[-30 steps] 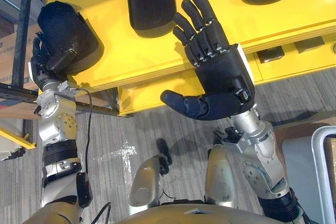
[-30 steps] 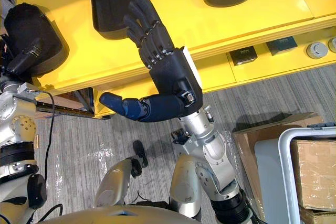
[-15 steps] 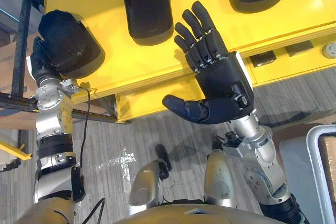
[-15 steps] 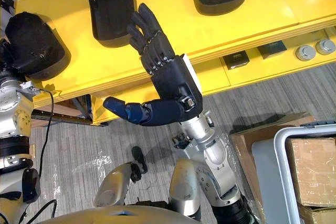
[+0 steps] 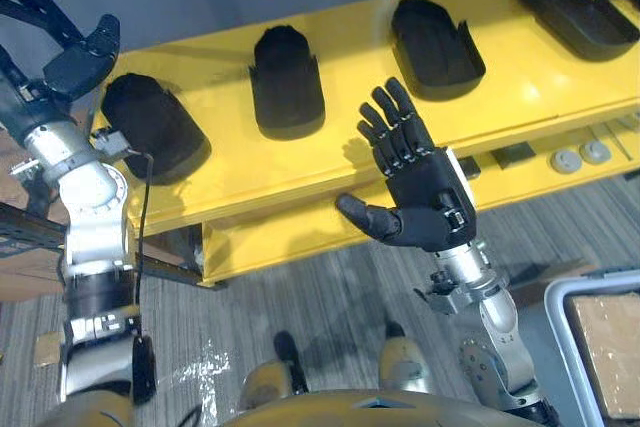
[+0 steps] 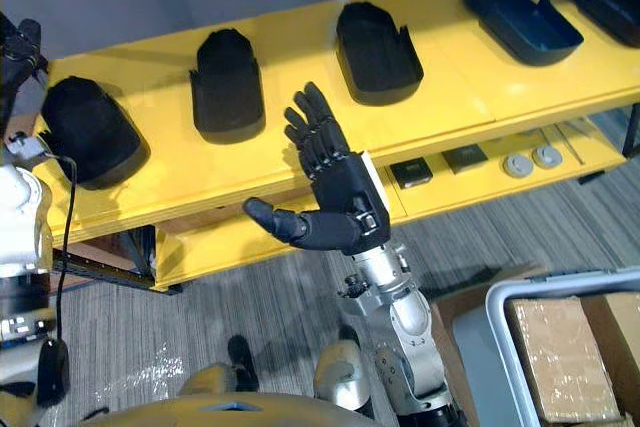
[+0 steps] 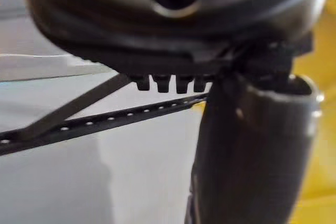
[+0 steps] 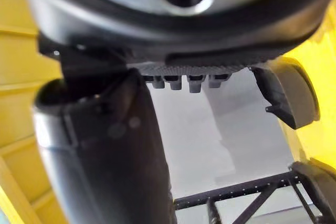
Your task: Walk over and take three plastic housings, then place them on the shelf
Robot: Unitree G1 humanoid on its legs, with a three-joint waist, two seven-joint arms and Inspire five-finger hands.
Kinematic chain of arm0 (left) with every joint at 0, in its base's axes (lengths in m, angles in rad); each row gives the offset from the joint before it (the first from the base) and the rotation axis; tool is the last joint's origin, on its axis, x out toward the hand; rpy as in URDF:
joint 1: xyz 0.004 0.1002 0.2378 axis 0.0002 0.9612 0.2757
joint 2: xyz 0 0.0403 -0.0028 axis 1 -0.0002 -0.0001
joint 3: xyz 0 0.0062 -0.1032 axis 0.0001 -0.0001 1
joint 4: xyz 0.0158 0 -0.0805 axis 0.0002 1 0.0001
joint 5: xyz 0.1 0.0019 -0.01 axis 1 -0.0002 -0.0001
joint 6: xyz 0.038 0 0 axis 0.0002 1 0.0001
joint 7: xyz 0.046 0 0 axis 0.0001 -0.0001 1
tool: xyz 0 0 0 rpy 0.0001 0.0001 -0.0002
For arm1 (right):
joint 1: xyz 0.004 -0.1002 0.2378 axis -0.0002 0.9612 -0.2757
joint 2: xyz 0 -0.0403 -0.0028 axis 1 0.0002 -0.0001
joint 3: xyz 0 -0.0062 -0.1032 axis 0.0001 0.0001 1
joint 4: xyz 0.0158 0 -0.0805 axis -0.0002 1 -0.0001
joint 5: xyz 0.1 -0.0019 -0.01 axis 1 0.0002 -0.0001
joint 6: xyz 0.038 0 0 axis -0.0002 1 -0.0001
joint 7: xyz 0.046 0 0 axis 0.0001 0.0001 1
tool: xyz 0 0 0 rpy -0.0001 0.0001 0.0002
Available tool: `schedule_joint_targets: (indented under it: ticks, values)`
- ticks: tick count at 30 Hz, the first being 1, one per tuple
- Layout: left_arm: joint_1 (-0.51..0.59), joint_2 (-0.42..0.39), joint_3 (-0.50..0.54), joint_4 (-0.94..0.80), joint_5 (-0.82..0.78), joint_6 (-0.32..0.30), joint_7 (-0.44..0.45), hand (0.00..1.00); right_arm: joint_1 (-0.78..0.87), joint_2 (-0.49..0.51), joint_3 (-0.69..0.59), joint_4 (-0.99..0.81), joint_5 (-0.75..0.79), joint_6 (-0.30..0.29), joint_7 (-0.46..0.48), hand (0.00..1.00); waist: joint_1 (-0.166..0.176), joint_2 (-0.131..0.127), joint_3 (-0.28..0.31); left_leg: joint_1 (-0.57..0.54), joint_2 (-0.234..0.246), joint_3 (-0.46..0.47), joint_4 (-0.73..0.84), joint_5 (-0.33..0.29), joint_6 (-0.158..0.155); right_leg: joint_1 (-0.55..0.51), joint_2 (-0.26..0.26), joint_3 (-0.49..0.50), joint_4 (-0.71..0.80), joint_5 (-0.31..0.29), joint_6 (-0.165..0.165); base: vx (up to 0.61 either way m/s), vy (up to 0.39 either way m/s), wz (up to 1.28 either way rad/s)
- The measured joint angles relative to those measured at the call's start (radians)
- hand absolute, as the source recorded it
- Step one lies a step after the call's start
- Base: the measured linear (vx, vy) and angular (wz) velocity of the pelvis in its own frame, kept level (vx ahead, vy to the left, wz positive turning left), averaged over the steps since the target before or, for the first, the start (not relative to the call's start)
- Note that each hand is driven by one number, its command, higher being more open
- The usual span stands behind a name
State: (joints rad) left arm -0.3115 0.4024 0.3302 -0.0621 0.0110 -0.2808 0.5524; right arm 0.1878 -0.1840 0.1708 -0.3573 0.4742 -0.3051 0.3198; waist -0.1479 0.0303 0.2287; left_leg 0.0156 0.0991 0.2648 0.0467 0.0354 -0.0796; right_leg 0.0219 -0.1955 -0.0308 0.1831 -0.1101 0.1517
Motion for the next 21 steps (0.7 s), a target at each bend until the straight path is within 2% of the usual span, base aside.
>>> schedule_joint_targets:
  ticks: [2,4,7,10,12,17,21]
  values:
    - [0.096,-0.110,-0.003,-0.126,0.000,-0.056,-0.060,1.00,0.000,0.013,-0.040,0.005,-0.041,-0.012,-0.025,1.00,0.008,0.005,-0.026,0.019,-0.004,-0.015,-0.028,0.011,0.000,0.028,0.000,-0.020,-0.021,0.002,0.001,0.05,-0.007,0.19]
    - [0.215,-0.210,-0.024,-0.249,-0.011,-0.090,-0.155,1.00,0.000,0.040,-0.090,0.005,-0.088,-0.026,-0.045,1.00,0.014,0.007,-0.037,0.037,-0.005,-0.027,-0.045,0.017,-0.004,0.053,0.001,-0.035,-0.034,0.002,0.000,0.02,-0.018,0.19]
    - [0.351,-0.288,-0.090,-0.359,-0.049,-0.099,-0.292,1.00,-0.001,0.068,-0.161,0.005,-0.139,-0.050,-0.060,1.00,0.037,0.012,-0.051,0.048,-0.007,-0.042,-0.064,0.030,-0.003,0.073,0.003,-0.052,-0.048,0.006,-0.003,-0.01,-0.016,0.16]
    - [0.426,-0.321,-0.117,-0.398,-0.061,-0.108,-0.391,1.00,-0.006,0.065,-0.191,0.005,-0.173,-0.056,-0.056,1.00,0.038,0.015,-0.055,0.055,-0.010,-0.066,-0.092,0.051,-0.004,0.091,0.005,-0.078,-0.062,0.012,-0.004,-0.04,-0.019,0.23]
    - [0.485,-0.344,-0.134,-0.411,-0.081,-0.117,-0.458,1.00,-0.006,0.053,-0.223,0.005,-0.200,-0.056,-0.016,1.00,0.046,0.014,-0.065,0.065,-0.011,-0.087,-0.127,0.074,-0.005,0.103,0.007,-0.103,-0.067,0.013,-0.004,-0.05,-0.017,0.28]
    - [0.551,-0.349,-0.138,-0.411,-0.087,-0.117,-0.506,1.00,-0.051,-0.031,-0.234,0.024,-0.265,-0.056,0.023,1.00,0.093,0.002,-0.077,0.048,-0.015,-0.143,-0.135,0.097,-0.003,0.122,0.008,-0.163,-0.081,0.012,-0.006,-0.06,-0.017,0.36]
    - [0.587,-0.348,-0.137,-0.411,-0.088,-0.117,-0.510,1.00,-0.194,-0.103,-0.191,0.168,-0.389,-0.046,-0.017,1.00,0.127,-0.021,-0.092,0.000,-0.016,-0.212,-0.135,0.126,-0.003,0.120,0.016,-0.231,-0.085,0.015,-0.011,-0.06,-0.029,0.53]
